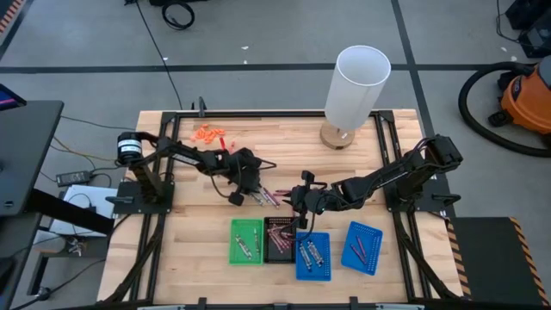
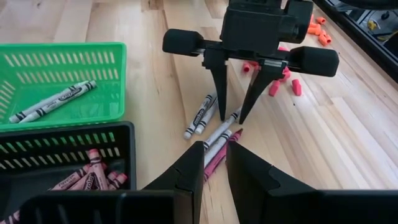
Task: Sort crayons
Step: Put the white crayon into the green bin
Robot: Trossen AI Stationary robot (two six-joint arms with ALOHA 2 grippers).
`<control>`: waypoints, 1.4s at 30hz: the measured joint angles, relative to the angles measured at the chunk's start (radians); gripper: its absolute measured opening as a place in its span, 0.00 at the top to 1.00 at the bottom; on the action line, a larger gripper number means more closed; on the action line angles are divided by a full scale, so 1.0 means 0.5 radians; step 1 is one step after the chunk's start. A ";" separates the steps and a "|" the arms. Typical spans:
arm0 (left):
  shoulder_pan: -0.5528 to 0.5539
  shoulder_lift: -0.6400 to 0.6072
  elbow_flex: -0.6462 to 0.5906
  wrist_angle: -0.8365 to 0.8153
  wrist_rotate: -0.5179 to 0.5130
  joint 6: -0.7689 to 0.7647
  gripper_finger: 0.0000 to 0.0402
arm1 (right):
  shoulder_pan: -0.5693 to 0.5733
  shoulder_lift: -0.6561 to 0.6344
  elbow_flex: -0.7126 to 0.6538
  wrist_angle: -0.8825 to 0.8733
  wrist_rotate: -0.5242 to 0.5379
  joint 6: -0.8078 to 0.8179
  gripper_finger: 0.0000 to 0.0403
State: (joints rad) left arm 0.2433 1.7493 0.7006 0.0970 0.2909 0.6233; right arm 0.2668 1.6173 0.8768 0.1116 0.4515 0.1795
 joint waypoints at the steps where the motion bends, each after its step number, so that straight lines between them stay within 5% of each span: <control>1: 0.009 0.000 0.000 -0.008 0.017 0.013 0.72 | 0.000 0.000 0.000 0.000 0.000 0.000 0.81; 11: 0.037 0.000 -0.006 -0.037 0.087 0.119 0.97 | 0.002 0.000 0.000 0.001 -0.001 0.003 0.81; 28: -0.001 -0.224 -0.033 -0.160 -0.092 0.197 0.96 | -0.023 0.001 0.000 -0.082 0.083 0.103 0.81; 35: -0.068 -0.460 -0.026 -0.224 -0.186 0.156 0.96 | -0.153 0.001 -0.014 -0.381 0.153 0.260 0.81; 42: -0.163 -0.592 -0.021 -0.280 -0.193 0.001 0.96 | -0.369 0.000 -0.275 -0.172 0.054 0.332 0.81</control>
State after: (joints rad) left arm 0.1619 1.4534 0.6899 -0.0428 0.1944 0.6240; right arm 0.0825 1.6173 0.7394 0.0255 0.4786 0.3454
